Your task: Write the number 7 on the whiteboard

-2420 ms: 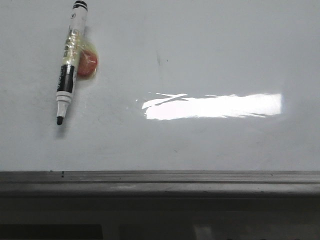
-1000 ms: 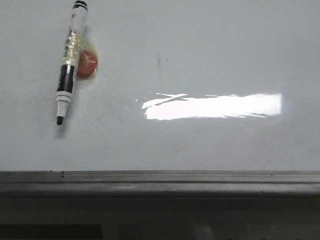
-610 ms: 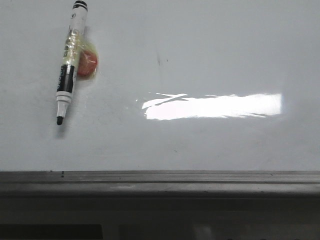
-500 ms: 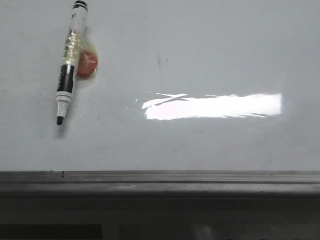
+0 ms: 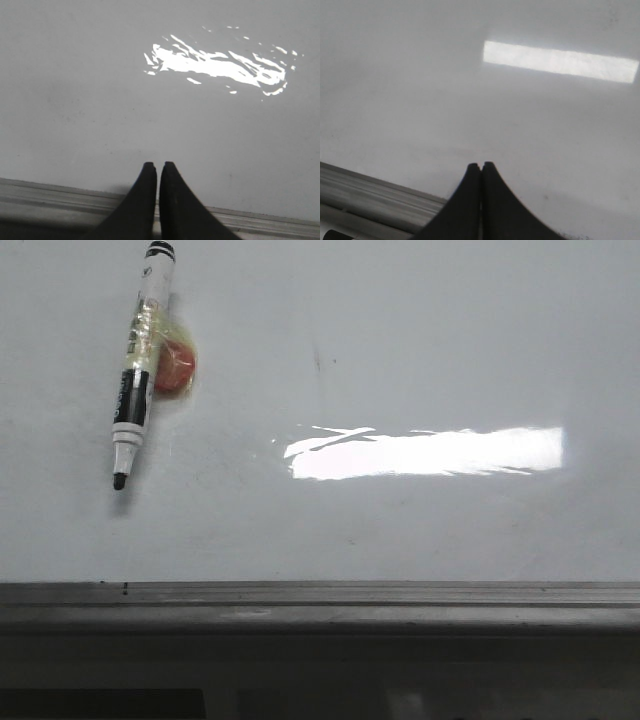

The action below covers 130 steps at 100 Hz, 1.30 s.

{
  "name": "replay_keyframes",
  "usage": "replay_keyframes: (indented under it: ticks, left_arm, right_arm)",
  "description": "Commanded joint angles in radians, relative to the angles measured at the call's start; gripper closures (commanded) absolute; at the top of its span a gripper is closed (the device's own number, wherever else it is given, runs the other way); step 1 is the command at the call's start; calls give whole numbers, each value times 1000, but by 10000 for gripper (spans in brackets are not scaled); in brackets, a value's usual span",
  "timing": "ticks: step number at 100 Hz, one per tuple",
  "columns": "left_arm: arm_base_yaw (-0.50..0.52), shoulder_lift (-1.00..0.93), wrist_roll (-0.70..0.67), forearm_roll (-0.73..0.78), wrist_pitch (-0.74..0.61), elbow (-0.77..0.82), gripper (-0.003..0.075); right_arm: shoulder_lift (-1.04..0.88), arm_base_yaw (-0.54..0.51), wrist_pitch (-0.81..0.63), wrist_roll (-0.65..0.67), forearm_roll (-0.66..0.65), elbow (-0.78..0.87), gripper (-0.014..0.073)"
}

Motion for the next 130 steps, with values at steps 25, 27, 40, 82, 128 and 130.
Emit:
replay_keyframes:
  ticks: [25,27,40,82,128,130]
  left_arm:
    - [2,-28,-10,-9,-44,25,741]
    - [2,-28,-10,-9,-44,25,741]
    - [2,-28,-10,-9,-44,25,741]
    - [2,-28,-10,-9,-44,25,741]
    - [2,-28,-10,-9,-44,25,741]
    - [2,-28,-10,-9,-44,25,741]
  right_arm:
    - [-16,-5,-20,-2,-14,16,659]
    - [-16,-5,-20,-2,-14,16,659]
    - [-16,-5,-20,-2,-14,16,659]
    - [-16,-5,-22,-2,-59,16,659]
    - [-16,-5,-153,-2,-100,16,659]
    - [-16,-5,-165,-2,-94,16,659]
